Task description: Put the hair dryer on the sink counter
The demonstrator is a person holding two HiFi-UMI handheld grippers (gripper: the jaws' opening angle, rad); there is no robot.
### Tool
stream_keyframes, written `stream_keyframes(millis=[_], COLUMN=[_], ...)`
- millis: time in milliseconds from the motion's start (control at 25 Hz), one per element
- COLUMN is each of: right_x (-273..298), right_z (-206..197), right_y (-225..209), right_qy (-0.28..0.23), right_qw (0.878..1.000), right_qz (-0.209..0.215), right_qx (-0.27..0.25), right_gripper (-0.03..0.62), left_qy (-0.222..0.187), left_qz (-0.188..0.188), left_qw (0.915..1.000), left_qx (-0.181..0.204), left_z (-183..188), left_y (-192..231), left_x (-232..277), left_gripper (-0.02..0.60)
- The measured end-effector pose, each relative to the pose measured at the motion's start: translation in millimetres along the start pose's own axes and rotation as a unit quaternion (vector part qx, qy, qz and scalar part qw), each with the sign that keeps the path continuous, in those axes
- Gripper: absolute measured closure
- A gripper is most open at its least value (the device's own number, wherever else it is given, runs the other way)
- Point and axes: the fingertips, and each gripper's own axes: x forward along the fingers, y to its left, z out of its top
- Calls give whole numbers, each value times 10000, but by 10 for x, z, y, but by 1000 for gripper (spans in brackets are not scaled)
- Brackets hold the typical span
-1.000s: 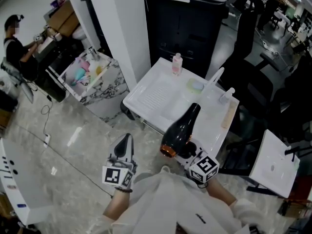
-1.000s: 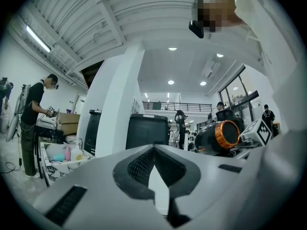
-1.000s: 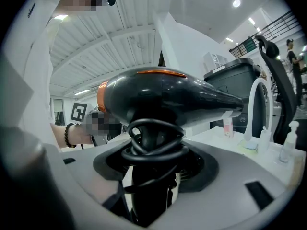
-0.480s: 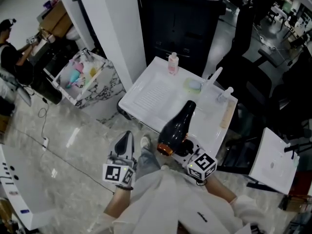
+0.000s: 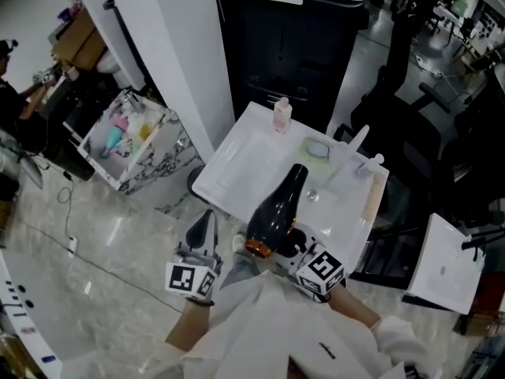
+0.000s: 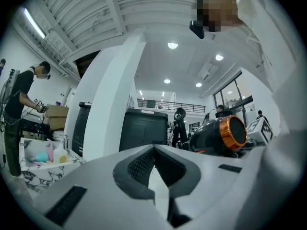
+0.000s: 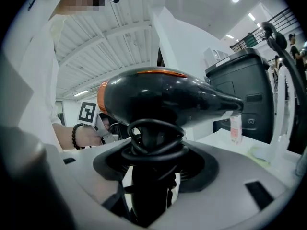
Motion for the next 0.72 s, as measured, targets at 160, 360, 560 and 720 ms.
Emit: stream_keyframes(millis=[160, 360, 560, 720], right_x=[358, 815, 1157, 1391], right_z=[66, 154, 204, 129], right_y=[-259, -643, -1000, -1223], right_qy=[15, 108, 219, 409], right_qw=[10000, 9994, 9983, 9964], right_qz=[-60, -235, -440, -604], right_qx=[36, 208, 318, 423], right_gripper=[306, 306, 306, 306], left_qy=[94, 234, 419, 565], left_qz=[-143, -379, -630, -817], left_qw=[9998, 9989, 9970, 9948], left_qx=[-75, -119, -164, -242], left_z=[-84, -123, -226, -356], left_y=[308, 685, 1003, 1196], left_x=[370, 903, 1375, 1657], left_gripper=[558, 558, 558, 558])
